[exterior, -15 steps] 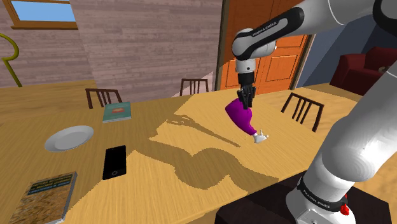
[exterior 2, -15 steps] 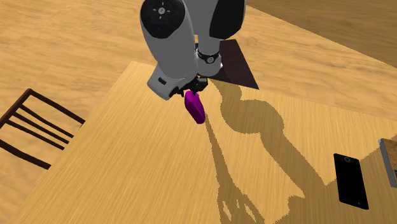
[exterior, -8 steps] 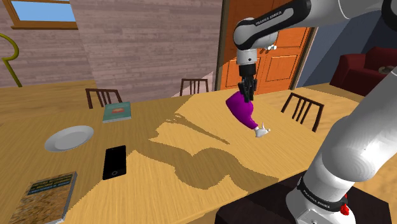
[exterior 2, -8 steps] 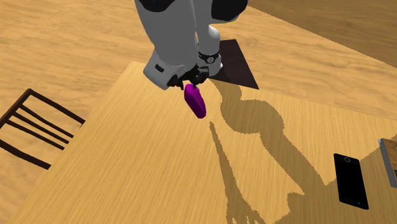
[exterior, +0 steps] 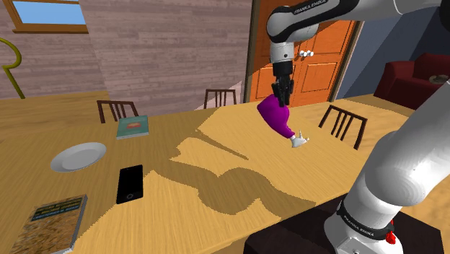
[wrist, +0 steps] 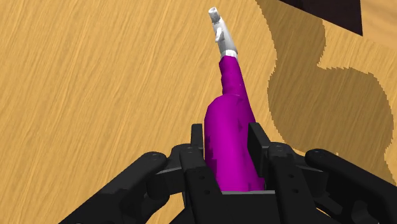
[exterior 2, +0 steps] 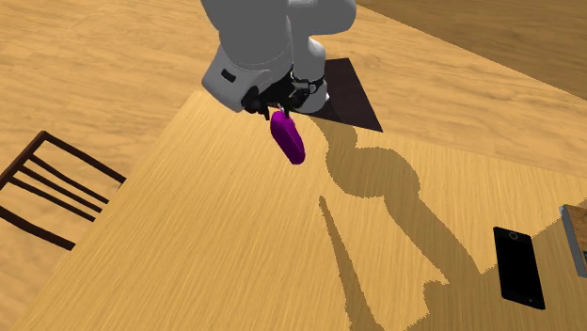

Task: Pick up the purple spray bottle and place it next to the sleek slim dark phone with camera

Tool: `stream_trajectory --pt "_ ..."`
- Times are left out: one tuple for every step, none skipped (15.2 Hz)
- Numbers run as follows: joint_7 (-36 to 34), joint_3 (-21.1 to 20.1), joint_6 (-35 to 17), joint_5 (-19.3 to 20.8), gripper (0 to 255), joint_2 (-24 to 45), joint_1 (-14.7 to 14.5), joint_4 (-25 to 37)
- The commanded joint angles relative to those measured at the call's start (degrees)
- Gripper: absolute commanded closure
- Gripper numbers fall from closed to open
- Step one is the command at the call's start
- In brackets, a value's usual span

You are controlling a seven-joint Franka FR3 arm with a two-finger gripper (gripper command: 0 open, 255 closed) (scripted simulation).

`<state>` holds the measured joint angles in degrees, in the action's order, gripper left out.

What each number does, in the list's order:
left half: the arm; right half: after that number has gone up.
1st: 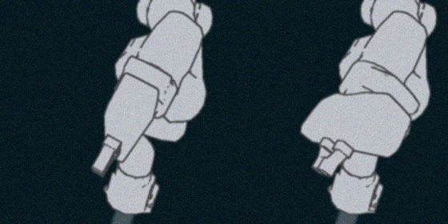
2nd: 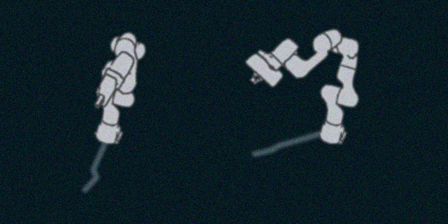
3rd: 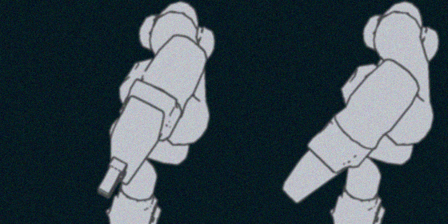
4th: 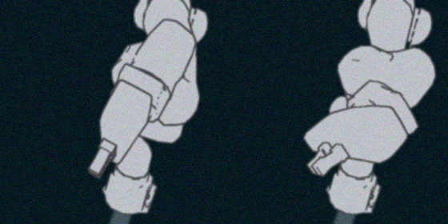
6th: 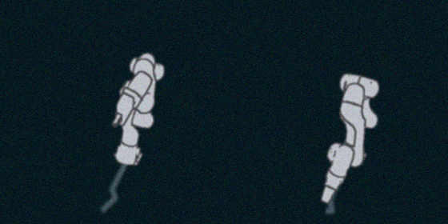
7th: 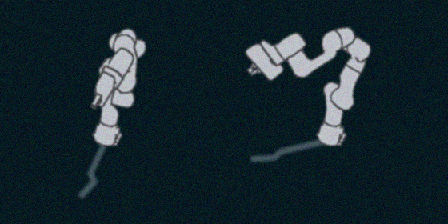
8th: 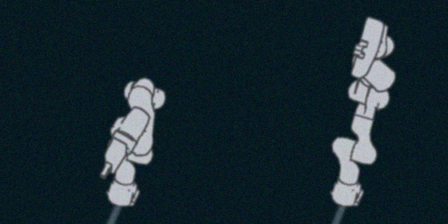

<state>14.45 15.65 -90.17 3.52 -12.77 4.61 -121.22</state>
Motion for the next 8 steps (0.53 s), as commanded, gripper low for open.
stream_trajectory --pt "-0.04 -0.09 1.52 -0.01 255 -0.15 -0.04 1.35" --pt "-0.05 -0.12 2.29 -0.02 255 -0.24 -0.06 2.04" --pt "-0.06 -0.16 3.06 -0.02 255 -0.31 -0.07 2.74" --pt "-0.06 -0.19 3.83 -0.03 255 -0.36 -0.09 3.45" --pt "-0.06 -0.22 4.6 -0.04 255 -0.41 -0.1 4.18" --pt "-0.06 -0.25 5.37 -0.05 255 -0.44 -0.12 4.92" --pt "-0.06 -0.28 6.14 -0.06 255 -0.46 -0.13 5.67" --pt "-0.05 -0.31 6.91 -0.07 255 -0.46 -0.15 6.44"
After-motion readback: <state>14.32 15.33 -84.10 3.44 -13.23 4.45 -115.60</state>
